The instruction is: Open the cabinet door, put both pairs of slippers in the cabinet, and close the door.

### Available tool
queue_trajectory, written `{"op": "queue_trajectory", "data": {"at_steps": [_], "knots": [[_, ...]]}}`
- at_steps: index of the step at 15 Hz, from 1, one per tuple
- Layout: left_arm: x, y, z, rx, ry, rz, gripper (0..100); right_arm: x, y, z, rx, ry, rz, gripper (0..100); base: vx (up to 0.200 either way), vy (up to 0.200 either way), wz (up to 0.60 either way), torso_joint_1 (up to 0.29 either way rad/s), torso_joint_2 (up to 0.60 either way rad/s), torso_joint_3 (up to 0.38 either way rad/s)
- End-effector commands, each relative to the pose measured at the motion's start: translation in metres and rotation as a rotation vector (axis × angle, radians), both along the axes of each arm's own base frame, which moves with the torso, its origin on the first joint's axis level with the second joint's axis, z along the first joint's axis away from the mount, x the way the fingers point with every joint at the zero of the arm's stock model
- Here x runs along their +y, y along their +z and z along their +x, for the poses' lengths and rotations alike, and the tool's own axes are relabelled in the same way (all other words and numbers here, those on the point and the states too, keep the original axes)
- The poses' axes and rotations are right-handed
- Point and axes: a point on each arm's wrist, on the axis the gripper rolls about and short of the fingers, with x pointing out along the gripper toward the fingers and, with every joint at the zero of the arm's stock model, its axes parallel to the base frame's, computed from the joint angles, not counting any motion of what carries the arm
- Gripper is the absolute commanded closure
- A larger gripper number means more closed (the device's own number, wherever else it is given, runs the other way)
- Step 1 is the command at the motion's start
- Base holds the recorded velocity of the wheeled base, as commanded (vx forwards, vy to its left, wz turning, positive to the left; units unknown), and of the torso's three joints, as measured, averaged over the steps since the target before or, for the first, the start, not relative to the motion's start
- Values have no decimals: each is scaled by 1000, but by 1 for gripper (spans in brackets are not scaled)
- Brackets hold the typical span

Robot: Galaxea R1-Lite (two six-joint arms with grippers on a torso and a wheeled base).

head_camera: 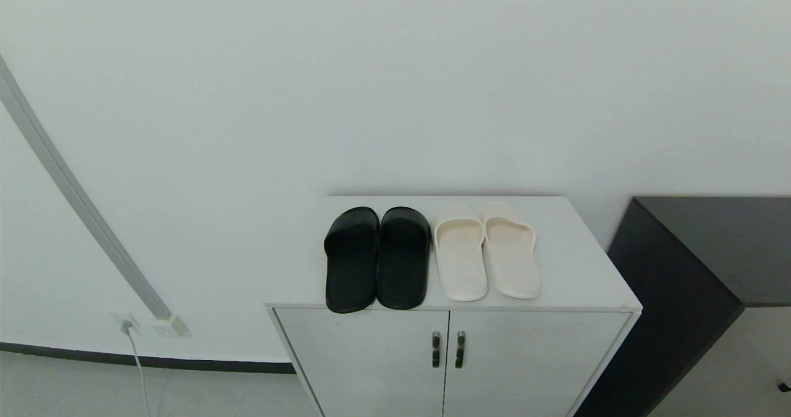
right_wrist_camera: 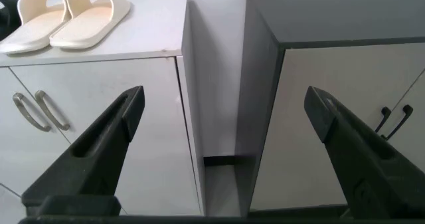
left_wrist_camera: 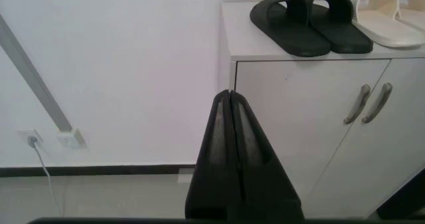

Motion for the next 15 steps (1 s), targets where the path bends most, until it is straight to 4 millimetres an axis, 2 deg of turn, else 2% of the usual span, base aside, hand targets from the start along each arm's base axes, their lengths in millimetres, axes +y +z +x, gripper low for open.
{"op": "queue_trajectory", "data": {"at_steps": [1, 5, 6, 7, 8, 9, 10, 11, 12, 13, 15], "knots": [[0, 0, 0, 1, 6, -3, 100, 0, 1, 0, -3, -4, -6, 0, 0, 0, 0, 0, 0, 0], [0, 0, 0, 2, 12, -10, 100, 0, 2, 2, 25, -2, -27, 0, 0, 0, 0, 0, 0, 0], [0, 0, 0, 2, 10, -10, 100, 0, 38, -5, -85, 0, 8, 0, 0, 0, 0, 0, 0, 0], [0, 0, 0, 2, 13, -10, 100, -1, 86, -14, -164, 31, 99, 0, 0, 0, 0, 0, 0, 0], [0, 0, 0, 2, 9, -12, 100, -2, 105, -10, -47, 89, 126, 0, 0, 0, 0, 0, 0, 0], [0, 0, 0, 2, 10, -13, 100, -1, 102, 2, 77, 130, 97, 0, 0, 0, 0, 0, 0, 0], [0, 0, 0, 1, 9, -15, 100, 3, 92, 31, 246, 188, 82, 0, 0, 0, 0, 0, 0, 0], [0, 0, 0, 1, 9, -15, 100, 5, 89, 44, 277, 211, 81, 0, 0, 0, 0, 0, 0, 0], [0, 0, 0, 2, 7, -12, 100, 10, 90, 73, 303, 265, 82, 0, 0, 0, 0, 0, 0, 0], [0, 0, 0, 2, 7, -6, 100, 14, 90, 89, 328, 298, 80, 0, 0, 0, 0, 0, 0, 0], [0, 0, 0, 2, 7, 6, 100, 39, 95, 133, 335, 410, 65, 0, 0, 0, 0, 0, 0, 0]]}}
